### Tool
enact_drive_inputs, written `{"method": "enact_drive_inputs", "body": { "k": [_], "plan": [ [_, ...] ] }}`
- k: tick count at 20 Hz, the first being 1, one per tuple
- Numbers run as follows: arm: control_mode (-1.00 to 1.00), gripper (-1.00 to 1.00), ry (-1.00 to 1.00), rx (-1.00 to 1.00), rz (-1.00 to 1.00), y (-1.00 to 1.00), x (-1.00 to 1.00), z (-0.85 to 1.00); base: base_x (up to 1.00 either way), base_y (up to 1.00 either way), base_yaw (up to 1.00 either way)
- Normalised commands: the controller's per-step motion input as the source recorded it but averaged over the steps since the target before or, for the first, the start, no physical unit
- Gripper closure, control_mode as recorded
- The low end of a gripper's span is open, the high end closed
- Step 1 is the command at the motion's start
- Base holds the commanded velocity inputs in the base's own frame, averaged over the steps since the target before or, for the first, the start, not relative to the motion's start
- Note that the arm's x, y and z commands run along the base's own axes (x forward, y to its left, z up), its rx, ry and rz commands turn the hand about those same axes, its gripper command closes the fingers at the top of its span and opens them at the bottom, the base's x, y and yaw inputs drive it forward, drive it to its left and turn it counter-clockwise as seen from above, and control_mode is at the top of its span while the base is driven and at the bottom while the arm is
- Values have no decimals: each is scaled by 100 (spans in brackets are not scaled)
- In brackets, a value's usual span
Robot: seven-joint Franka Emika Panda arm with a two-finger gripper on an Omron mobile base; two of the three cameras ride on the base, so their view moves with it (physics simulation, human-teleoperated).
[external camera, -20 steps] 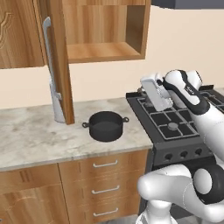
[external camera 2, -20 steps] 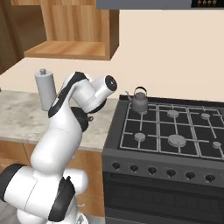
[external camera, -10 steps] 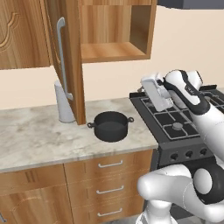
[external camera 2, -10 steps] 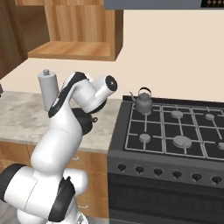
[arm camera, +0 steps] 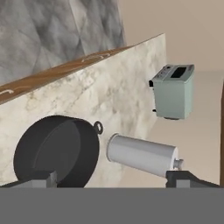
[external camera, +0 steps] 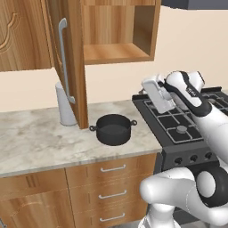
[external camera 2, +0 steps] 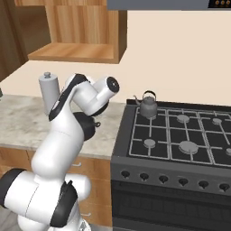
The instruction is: Pick the kettle from the cabinet and place it on a stove burner. Then pick the pot from the counter and place it on another stove burner. Finally, turn both burners on.
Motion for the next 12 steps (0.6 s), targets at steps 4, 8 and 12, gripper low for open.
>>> {"method": "enact_drive_inputs", "body": {
  "k": [4,8,12],
  "plan": [
    [-100,-100,9,-9,-4,14,0,-13,0,0,0],
    [-100,-100,7,-7,-4,7,0,-21,0,0,0],
    [-100,-100,0,-8,0,0,0,-36,0,0,0]
  ]
}}
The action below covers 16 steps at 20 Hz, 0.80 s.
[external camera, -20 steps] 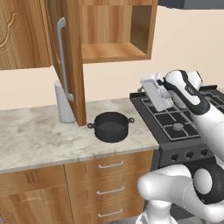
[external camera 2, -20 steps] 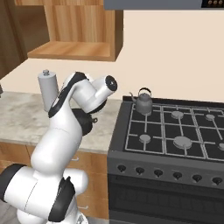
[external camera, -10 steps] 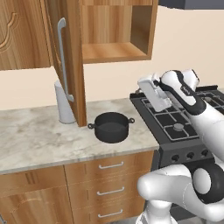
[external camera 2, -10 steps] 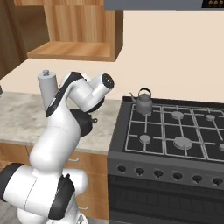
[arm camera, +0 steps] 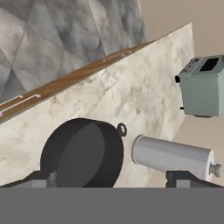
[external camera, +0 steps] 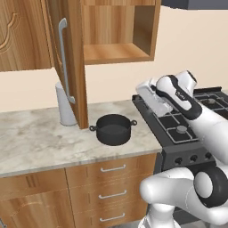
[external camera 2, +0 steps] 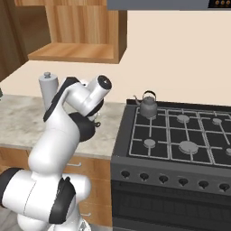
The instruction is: Pick the kettle from the cabinet and place it on a stove burner. Then pick the pot from the counter and place it on another stove burner. Finally, turn both burners on.
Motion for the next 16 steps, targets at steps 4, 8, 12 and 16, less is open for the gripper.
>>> {"method": "enact_drive_inputs", "body": {
  "k": [4,8,12,16],
  "plan": [
    [-100,-100,4,-13,0,1,0,-42,0,0,0],
    [-100,-100,2,-15,0,1,0,-35,0,0,0],
    [-100,-100,0,-13,0,1,0,-42,0,0,0],
    [-100,-100,0,-9,0,0,0,-25,0,0,0]
  ]
}}
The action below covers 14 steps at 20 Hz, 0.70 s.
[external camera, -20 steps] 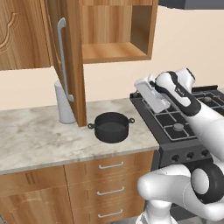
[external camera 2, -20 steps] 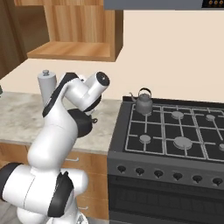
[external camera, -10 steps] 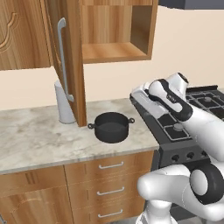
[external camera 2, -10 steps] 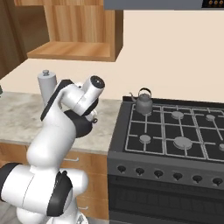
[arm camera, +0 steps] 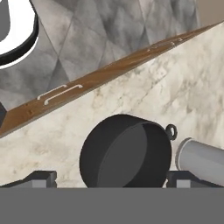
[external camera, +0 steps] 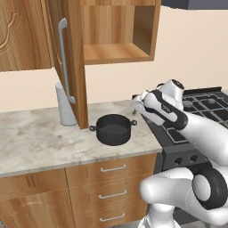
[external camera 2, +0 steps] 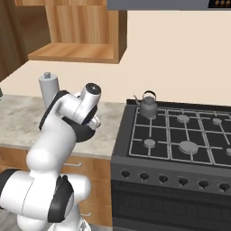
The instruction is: Pick the kettle from the cabinet and place it on a stove burner. Then pick the pot from the counter and place it on another stove burner. Finally, turn both burners on.
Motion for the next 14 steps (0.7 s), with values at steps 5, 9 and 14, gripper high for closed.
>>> {"method": "enact_drive_inputs", "body": {
  "k": [5,9,14],
  "plan": [
    [-100,-100,2,-9,0,8,0,-19,0,0,0],
    [-100,-100,5,-11,-7,22,8,-12,0,0,0],
    [-100,-100,3,-12,-13,11,10,-3,0,0,0]
  ]
}}
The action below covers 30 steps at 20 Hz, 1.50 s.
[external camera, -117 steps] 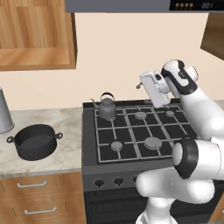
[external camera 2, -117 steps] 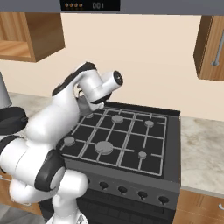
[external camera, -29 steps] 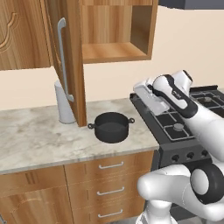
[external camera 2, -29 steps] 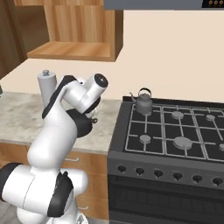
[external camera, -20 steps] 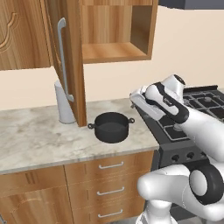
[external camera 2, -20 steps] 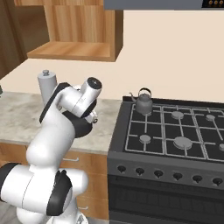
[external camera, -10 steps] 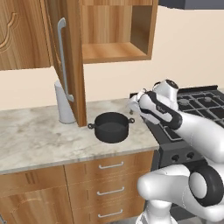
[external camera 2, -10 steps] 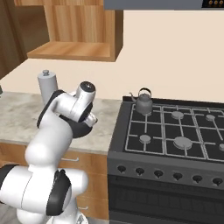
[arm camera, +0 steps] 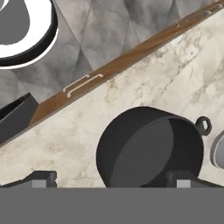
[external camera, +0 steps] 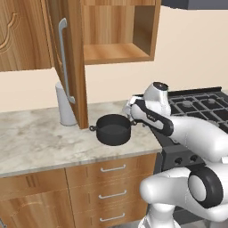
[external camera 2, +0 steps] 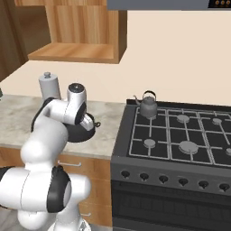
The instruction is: Pick the kettle from the cabinet and place it on a stove burner. Then pick the pot from the counter and place it on another stove burner. Finally, turn both burners on.
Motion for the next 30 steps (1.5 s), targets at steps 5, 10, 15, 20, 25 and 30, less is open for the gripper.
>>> {"method": "enact_drive_inputs", "body": {
  "k": [5,10,15,20,25,30],
  "plan": [
    [-100,-100,1,-10,-9,0,8,-4,0,0,0],
    [-100,-100,6,-4,-8,0,9,-5,0,0,0],
    [-100,-100,9,-3,-5,0,19,-10,0,0,0],
    [-100,-100,10,-2,-2,0,16,-19,0,0,0],
    [-100,-100,6,-2,0,0,9,-23,0,0,0],
    [-100,-100,5,-1,0,2,16,-20,0,0,0]
  ]
}}
